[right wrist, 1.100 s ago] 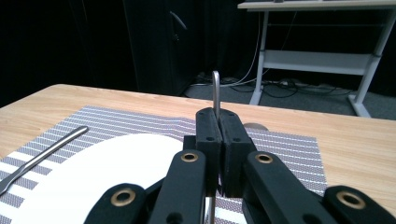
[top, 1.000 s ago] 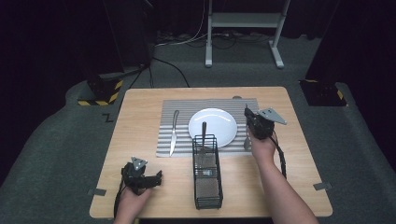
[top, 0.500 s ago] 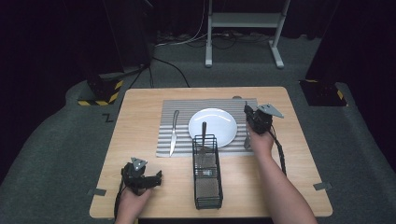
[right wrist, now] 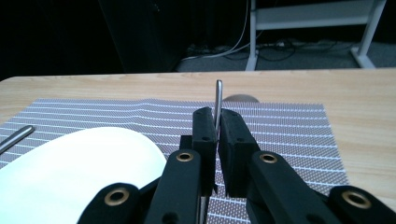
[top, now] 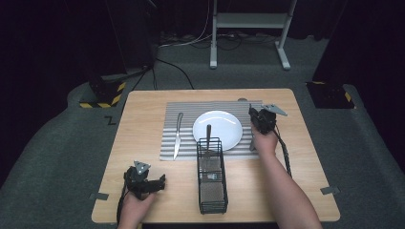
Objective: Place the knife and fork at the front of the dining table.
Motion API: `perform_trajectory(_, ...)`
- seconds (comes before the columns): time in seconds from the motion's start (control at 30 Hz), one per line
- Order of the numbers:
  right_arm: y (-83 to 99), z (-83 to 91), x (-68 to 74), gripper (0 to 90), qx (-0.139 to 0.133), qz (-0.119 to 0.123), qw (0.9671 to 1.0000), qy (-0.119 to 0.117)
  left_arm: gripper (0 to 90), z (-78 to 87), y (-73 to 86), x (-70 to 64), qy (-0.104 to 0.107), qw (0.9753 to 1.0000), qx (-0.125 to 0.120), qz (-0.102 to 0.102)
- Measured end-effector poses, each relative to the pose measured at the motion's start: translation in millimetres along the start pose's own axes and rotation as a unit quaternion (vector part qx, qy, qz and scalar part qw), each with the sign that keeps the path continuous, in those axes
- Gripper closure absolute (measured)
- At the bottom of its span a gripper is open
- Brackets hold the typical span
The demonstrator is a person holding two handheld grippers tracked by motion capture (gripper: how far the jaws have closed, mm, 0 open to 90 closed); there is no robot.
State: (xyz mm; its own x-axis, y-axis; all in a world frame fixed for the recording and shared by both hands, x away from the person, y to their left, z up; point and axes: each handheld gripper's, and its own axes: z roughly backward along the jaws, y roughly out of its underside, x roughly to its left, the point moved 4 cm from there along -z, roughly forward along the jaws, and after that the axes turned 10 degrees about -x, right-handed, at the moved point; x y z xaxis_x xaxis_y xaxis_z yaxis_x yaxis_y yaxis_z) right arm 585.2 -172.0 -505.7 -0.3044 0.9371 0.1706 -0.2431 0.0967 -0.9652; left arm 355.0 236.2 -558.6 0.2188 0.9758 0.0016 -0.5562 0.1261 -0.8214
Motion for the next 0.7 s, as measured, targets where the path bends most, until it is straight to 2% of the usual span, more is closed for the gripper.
perform_trajectory(0.33,8.3,-10.1,-1.5,85.1,0.022,0.006,0.9997,0.007,1.1,0.0,0.0,0.0,0.0,1.0,0.0,0.0)
perform_trajectory(0.7,9.1,-10.1,-6.5,85.0,0.039,0.009,0.9991,0.016,1.1,0.0,0.0,0.0,0.0,1.0,0.0,0.0)
